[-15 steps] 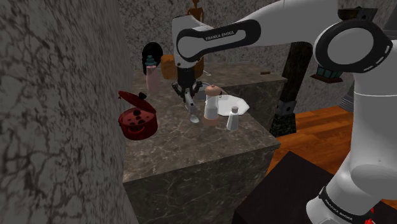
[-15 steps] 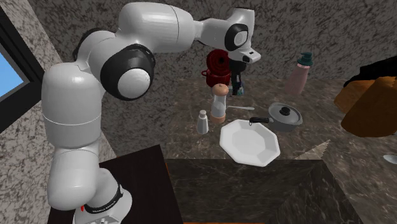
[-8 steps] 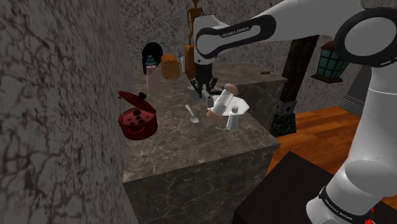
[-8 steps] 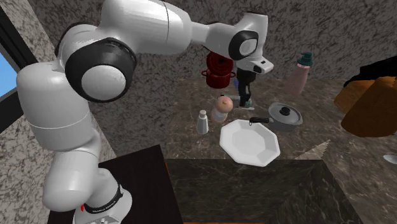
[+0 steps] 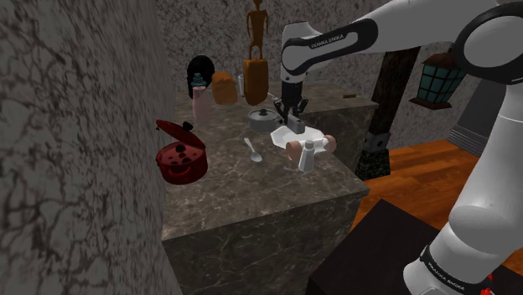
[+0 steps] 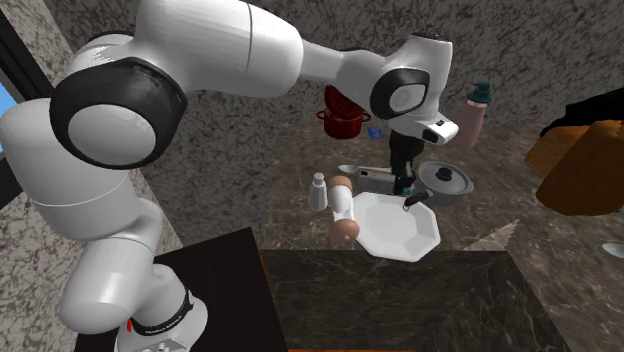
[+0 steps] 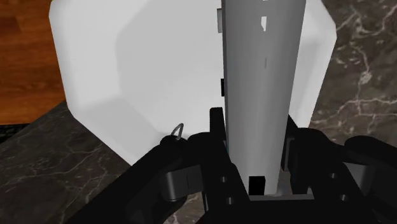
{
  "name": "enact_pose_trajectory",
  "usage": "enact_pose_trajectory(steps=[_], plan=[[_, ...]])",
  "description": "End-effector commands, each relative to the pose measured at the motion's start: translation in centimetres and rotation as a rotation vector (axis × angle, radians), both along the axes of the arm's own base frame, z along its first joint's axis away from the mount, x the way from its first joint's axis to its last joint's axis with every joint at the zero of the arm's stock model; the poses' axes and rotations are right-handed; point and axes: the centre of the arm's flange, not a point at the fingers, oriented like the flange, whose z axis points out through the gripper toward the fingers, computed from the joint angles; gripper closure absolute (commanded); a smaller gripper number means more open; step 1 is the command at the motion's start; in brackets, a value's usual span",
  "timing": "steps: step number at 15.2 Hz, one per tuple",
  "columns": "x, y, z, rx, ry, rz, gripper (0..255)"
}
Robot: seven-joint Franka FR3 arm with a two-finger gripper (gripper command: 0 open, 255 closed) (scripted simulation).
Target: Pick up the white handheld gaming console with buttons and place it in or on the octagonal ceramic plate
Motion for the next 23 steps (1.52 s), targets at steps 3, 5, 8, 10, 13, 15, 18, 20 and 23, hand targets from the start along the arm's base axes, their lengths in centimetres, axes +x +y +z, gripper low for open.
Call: enact_pose_trajectory(steps=[3,5,8,10,13,15,18,20,23], plan=[[-0.8,-4.7,-0.4,0.0,0.0,0.001,255],[-0.8,-4.7,-1.4,0.0,0.0,0.001,255],[-0.8,-4.7,-3.0,0.0,0.0,0.001,255],[-0.8,-4.7,-4.1,0.0,0.0,0.001,255],[-0.8,-4.7,-5.7,0.0,0.0,0.001,255],[-0.8,-4.7,-6.5,0.0,0.0,0.001,255],[-0.8,-4.7,-6.5,0.0,0.0,0.001,255],[-0.8,-4.7,-6.5,0.0,0.0,0.001,255],[-0.7,-4.7,-6.4,0.0,-0.001,0.001,0]])
